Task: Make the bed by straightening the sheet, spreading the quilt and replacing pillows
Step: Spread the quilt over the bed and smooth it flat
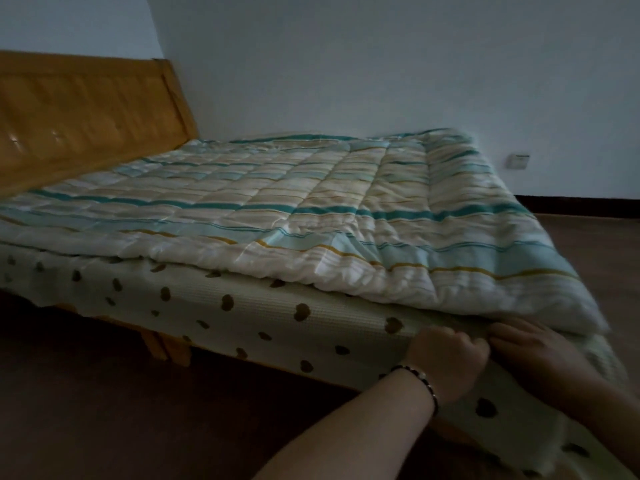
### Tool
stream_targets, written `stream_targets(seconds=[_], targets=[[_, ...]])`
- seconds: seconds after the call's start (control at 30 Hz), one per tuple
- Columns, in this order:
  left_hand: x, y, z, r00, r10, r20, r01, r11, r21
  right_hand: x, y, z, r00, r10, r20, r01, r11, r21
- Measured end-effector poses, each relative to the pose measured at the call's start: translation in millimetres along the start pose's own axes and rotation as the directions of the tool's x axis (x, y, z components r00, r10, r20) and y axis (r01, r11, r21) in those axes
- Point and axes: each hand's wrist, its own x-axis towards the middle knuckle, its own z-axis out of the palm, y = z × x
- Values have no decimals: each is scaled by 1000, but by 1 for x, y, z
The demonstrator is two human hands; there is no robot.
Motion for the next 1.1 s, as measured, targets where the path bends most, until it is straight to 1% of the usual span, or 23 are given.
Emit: stream_targets(seconds=[0.03,0.07,0.1,0.13,0.17,0.23,0.27,0.33,0.4,0.47,0.63,0.73,0.77,0.83,0.97,1.03,1.1], targets=[[-3,14,8,990,-1,-142,6,999,34,0,3,1,1000,8,-26,-8,1000,-10],[-8,23,5,988,52,-149,-32,990,137,-2,6,3,999,8,-32,-9,1000,-19],[-9,36,5,996,65,-63,-57,990,126,-6,6,7,999,8,-32,-9,999,-42],[-10,49,8,996,78,34,-81,989,124,-7,6,10,999,11,-30,-12,1000,-17],[-8,53,14,994,105,-16,-102,986,134,-10,7,10,1000,23,-21,-24,1000,-4],[-4,44,16,988,110,-110,-96,988,124,-10,9,15,999,12,-49,-12,1000,-2],[-3,43,18,980,120,-156,-96,983,154,-10,9,15,999,10,-51,-10,1000,1],[-5,49,19,980,117,-162,-87,979,185,-11,10,18,997,5,-82,-5,1000,5],[-4,51,19,968,143,-204,-99,973,211,-10,11,18,995,8,-98,-6,1000,15],[-4,51,20,969,145,-202,-108,977,182,-10,14,21,993,8,-116,-6,1000,14],[1,50,31,941,162,-298,-105,975,198,-14,12,17,987,-6,-159,10,1000,22],[2,47,37,907,208,-366,-162,975,153,-20,14,21,987,8,-159,-12,1000,-21],[4,47,38,898,221,-379,-184,974,132,-24,17,22,990,45,-134,-49,998,-32],[8,48,41,899,200,-390,-187,980,69,-34,25,27,988,134,-74,-139,989,-60],[16,56,55,941,157,-299,-158,987,21,-51,32,31,968,249,18,-246,963,-108],[18,62,54,950,158,-268,-175,984,-38,-58,32,30,959,283,22,-279,953,-116],[19,64,46,943,167,-289,-212,968,-133,-62,29,25,950,311,-25,-312,946,-86]])
